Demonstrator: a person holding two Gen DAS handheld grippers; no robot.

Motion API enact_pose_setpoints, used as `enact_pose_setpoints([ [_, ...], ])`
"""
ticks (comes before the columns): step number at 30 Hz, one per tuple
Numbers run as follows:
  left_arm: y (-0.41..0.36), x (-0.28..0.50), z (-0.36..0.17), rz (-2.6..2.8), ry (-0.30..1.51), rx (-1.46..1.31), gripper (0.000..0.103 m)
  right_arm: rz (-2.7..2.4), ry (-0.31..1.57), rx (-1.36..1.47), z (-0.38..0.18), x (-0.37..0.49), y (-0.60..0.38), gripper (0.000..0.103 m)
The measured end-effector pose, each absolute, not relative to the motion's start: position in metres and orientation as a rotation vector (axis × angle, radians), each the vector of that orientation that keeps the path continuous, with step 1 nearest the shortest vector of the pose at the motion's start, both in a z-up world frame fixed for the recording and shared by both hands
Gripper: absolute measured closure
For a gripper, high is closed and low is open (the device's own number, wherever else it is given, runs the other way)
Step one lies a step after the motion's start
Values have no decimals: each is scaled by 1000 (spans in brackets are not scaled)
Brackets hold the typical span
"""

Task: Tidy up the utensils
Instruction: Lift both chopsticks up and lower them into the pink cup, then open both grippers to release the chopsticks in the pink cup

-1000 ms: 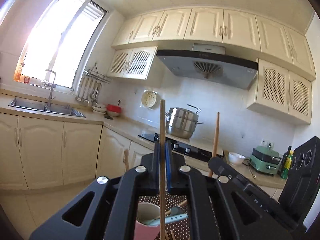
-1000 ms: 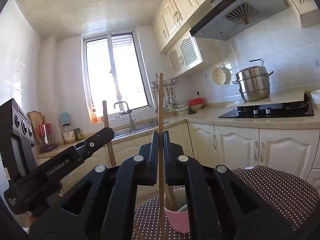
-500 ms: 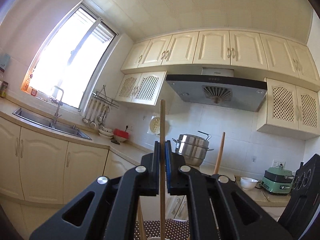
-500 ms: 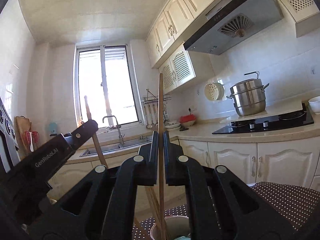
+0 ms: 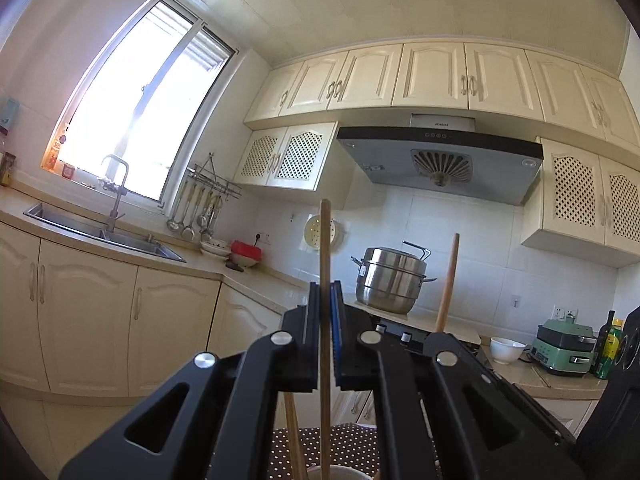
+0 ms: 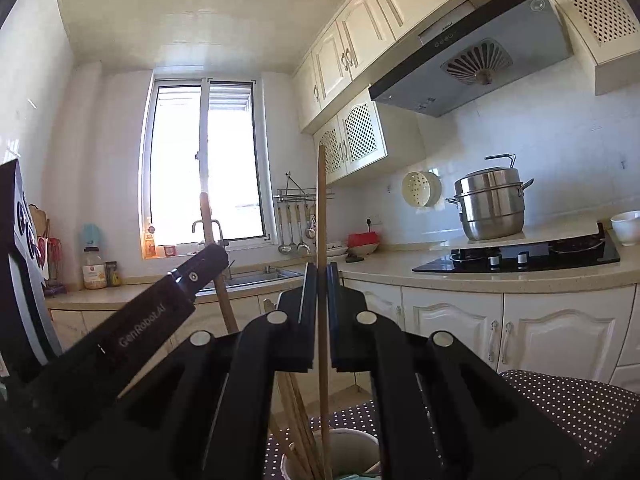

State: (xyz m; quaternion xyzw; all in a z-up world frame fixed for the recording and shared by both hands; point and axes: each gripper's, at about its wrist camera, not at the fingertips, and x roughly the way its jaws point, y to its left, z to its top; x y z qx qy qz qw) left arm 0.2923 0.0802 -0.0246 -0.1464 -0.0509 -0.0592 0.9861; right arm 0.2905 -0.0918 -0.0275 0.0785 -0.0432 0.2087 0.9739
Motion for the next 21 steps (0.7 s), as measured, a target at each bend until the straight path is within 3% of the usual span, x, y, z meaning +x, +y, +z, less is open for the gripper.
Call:
enact_pose_setpoints([
  [7,89,300,-34,-153,-11,-311,93,415,-50,142,-33,292,-92,98],
  [8,89,300,-35,-155,-1,-311,81,414,-45,141,-34,291,-93,98],
  [10,90,299,-35,-154,3,-309,69,410,-34,136,-35,290,-94,98],
  [14,90,298,-36,-143,39,-292,68,400,-19,134,-35,289,-96,98],
  [21,91,295,-37,-132,83,-285,57,385,-1,126,-33,287,-99,97],
])
